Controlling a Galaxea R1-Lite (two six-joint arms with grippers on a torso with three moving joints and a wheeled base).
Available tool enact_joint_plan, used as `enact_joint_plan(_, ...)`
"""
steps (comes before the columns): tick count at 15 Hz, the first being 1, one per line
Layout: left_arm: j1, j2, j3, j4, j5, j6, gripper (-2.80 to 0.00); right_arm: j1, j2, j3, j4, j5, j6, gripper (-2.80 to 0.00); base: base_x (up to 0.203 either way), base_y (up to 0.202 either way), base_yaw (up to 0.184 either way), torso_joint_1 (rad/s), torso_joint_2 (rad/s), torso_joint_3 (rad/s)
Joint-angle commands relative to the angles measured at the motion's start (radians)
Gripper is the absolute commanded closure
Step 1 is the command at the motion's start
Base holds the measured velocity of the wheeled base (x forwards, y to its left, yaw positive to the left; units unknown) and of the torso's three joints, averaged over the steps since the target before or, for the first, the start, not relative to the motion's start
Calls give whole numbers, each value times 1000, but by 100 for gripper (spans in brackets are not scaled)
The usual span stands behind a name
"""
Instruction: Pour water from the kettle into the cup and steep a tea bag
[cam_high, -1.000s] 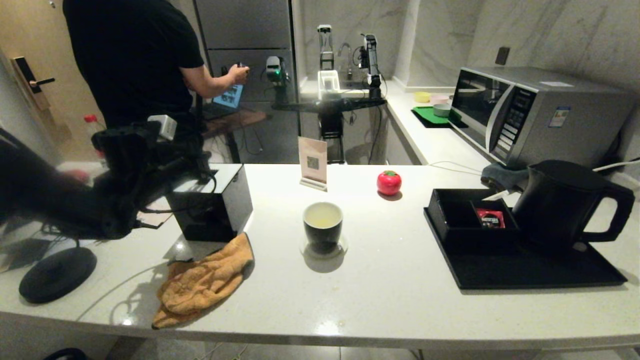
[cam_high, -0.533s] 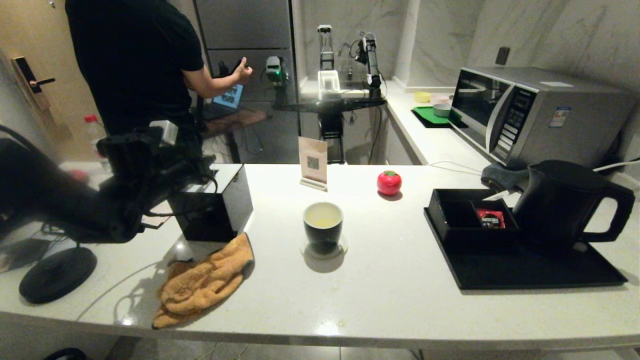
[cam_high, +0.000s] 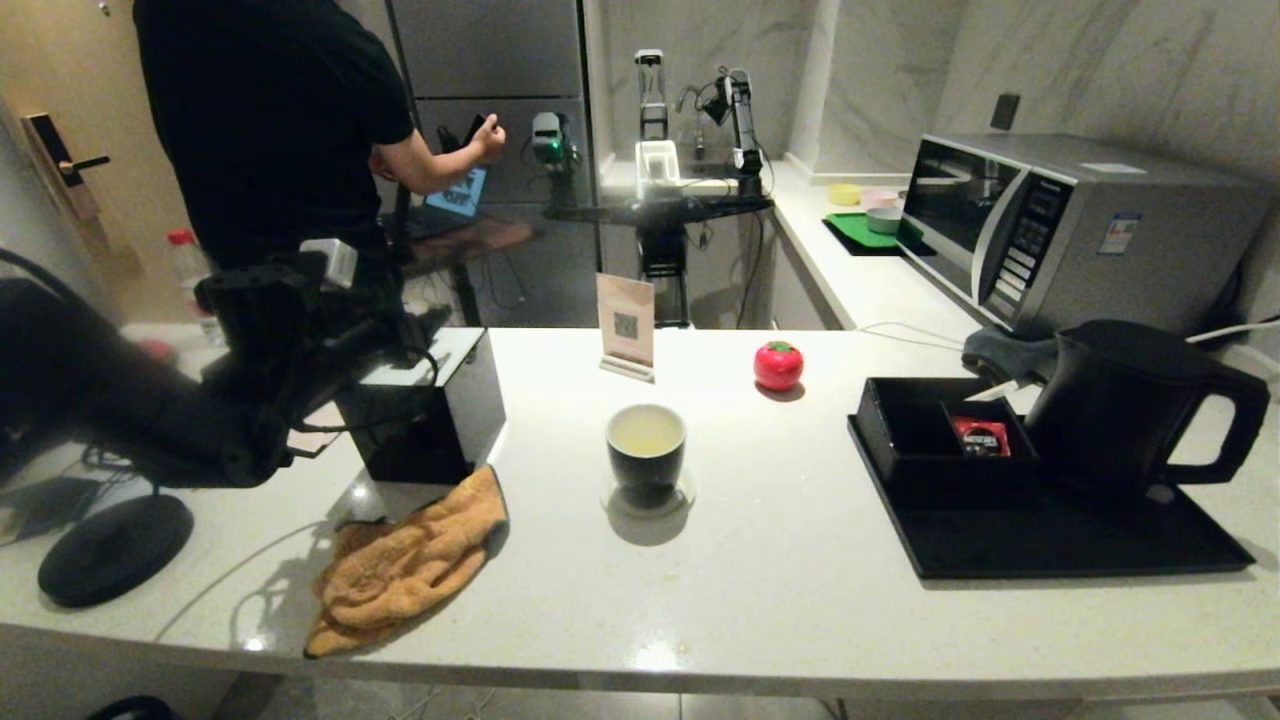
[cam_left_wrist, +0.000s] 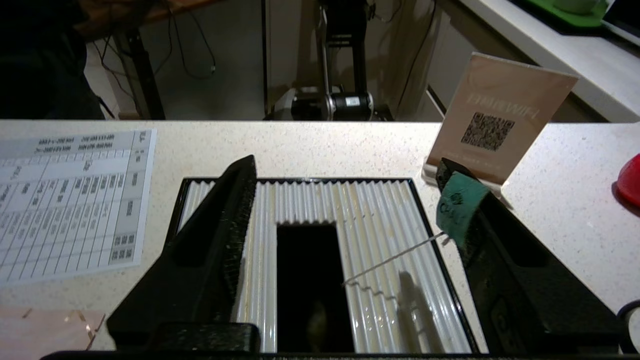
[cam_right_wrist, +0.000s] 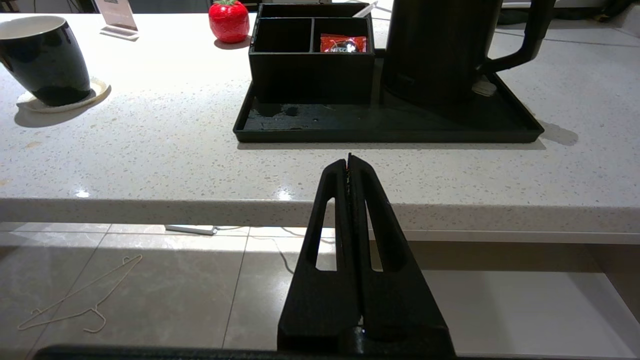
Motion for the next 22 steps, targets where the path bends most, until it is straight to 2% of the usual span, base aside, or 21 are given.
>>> enact_joint_plan(1, 1, -10, -1, -26, 0, -1, -280, 1, 1, 0, -1, 0, 0, 0, 0, 0, 0, 0, 0, 0)
enact_joint_plan(8, 1, -85, 6, -36, 4, 4, -280, 1, 1, 0, -1, 0, 0, 0, 0, 0, 0, 0, 0, 0)
enact_joint_plan(13, -1, -101, 7, -143, 7, 2, -280, 1, 1, 0, -1, 0, 0, 0, 0, 0, 0, 0, 0, 0)
enact_joint_plan(19, -1, -170, 67, -149, 6, 20, -280, 1, 1, 0, -1, 0, 0, 0, 0, 0, 0, 0, 0, 0)
enact_joint_plan(20, -1, -179, 69, -149, 5, 28, 0, 1, 1, 0, -1, 0, 0, 0, 0, 0, 0, 0, 0, 0)
enact_joint_plan(22, -4, -195, 69, -149, 0, 28, 0, 1, 1, 0, -1, 0, 0, 0, 0, 0, 0, 0, 0, 0)
